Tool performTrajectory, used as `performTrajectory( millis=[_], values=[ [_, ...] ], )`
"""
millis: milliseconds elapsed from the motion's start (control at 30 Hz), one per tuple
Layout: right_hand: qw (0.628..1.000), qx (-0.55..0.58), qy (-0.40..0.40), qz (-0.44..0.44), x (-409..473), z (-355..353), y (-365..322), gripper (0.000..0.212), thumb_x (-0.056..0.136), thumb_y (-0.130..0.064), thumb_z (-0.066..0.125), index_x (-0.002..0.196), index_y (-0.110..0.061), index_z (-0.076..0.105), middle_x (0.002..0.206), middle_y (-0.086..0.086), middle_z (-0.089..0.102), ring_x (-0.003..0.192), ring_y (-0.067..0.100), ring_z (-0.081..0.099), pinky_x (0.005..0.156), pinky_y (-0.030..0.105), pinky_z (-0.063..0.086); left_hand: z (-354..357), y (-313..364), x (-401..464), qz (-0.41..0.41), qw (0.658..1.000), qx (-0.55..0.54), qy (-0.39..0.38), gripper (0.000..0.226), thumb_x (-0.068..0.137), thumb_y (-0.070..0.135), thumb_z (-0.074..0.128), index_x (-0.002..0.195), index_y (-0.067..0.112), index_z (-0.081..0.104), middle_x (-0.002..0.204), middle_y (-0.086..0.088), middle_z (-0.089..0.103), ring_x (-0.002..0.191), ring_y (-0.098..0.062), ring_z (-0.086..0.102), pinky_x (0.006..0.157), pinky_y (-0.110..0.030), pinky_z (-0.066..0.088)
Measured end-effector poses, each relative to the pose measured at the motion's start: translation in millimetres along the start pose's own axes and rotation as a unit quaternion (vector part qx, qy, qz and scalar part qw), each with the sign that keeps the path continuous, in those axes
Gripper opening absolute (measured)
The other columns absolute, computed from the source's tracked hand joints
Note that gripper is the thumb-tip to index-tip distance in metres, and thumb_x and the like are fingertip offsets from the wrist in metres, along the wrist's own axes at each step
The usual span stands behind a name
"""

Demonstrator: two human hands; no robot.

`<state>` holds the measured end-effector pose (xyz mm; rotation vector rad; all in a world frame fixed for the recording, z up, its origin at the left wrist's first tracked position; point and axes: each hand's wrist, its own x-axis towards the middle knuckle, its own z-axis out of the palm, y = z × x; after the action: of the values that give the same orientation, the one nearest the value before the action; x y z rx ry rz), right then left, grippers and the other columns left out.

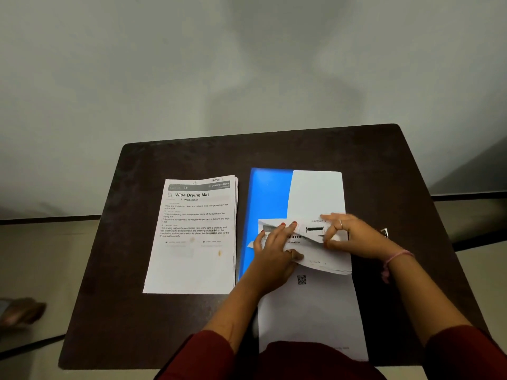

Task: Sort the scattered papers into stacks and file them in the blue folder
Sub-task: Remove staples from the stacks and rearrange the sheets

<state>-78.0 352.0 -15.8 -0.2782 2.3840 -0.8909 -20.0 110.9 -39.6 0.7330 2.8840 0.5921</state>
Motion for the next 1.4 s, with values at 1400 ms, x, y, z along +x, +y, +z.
performTrajectory(
  millis=[1400],
  values=[
    [0.916,0.101,0.257,0.291,-36.4,105.7,-17.3,0.077,0.074,-0.028,0.079,0.138,-0.010,0.041,0.136,0.017,0.032,0.125,0.037,0.031,0.101,0.043,0.034,4.9,-1.4,-10.3,-0.516,0.800,-0.305,0.012,0.036,0.080,0.016,0.061,0.111,0.000,0.052,0.108,-0.013,0.060,0.105,-0.032,0.056,0.084,-0.034,0.046]
  ],
)
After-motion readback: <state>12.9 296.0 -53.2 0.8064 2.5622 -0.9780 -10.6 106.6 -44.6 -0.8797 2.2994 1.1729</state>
